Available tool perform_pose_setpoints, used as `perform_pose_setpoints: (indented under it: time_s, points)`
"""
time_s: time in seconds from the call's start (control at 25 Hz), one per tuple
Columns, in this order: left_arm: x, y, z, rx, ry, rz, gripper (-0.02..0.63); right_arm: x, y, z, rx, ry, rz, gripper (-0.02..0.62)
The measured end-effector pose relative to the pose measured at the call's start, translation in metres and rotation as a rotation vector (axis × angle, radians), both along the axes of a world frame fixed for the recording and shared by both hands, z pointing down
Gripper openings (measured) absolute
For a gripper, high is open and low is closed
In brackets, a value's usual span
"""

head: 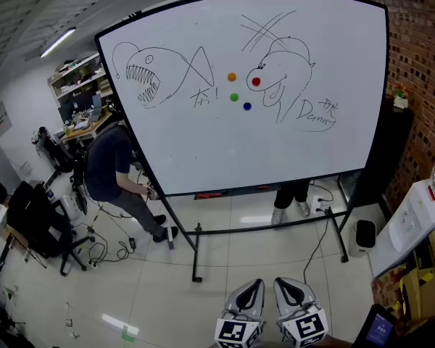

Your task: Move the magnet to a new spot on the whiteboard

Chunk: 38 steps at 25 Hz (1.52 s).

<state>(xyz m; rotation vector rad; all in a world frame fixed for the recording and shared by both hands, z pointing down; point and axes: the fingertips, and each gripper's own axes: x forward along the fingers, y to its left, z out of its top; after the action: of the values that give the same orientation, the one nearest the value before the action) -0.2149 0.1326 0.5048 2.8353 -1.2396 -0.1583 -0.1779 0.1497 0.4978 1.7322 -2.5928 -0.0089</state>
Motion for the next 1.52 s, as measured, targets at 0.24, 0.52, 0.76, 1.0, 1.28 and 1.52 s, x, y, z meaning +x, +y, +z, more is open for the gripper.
perform_pose_setpoints:
  time_s: [0.24,0.52,0.76,1.0,1.28,1.52]
  points:
    - [-0.026,-0.001,0.003,0.002,0.004,0.022,0.000,-0.027,-0.003,0.003,-0.003,-0.003,0.027,0.000]
    - [-0.037,-0.010,0.005,-0.006,0.020,0.028,0.000,-0.043,-0.015,-0.004,0.050,-0.064,0.032,0.000]
    - [-0.032,-0.042,0.008,-0.015,0.019,0.019,0.000,-0.039,-0.046,-0.002,0.047,-0.068,0.021,0.000]
    - [-0.012,-0.099,0.008,0.006,0.012,-0.005,0.000,-0.019,-0.102,-0.002,0.073,-0.070,-0.007,0.000]
    - [0.026,-0.176,-0.010,0.043,0.009,-0.049,0.000,0.020,-0.178,-0.018,0.113,-0.072,-0.054,0.000]
    - [0.060,-0.228,-0.015,0.064,0.004,-0.083,0.000,0.056,-0.228,-0.022,0.131,-0.072,-0.089,0.000]
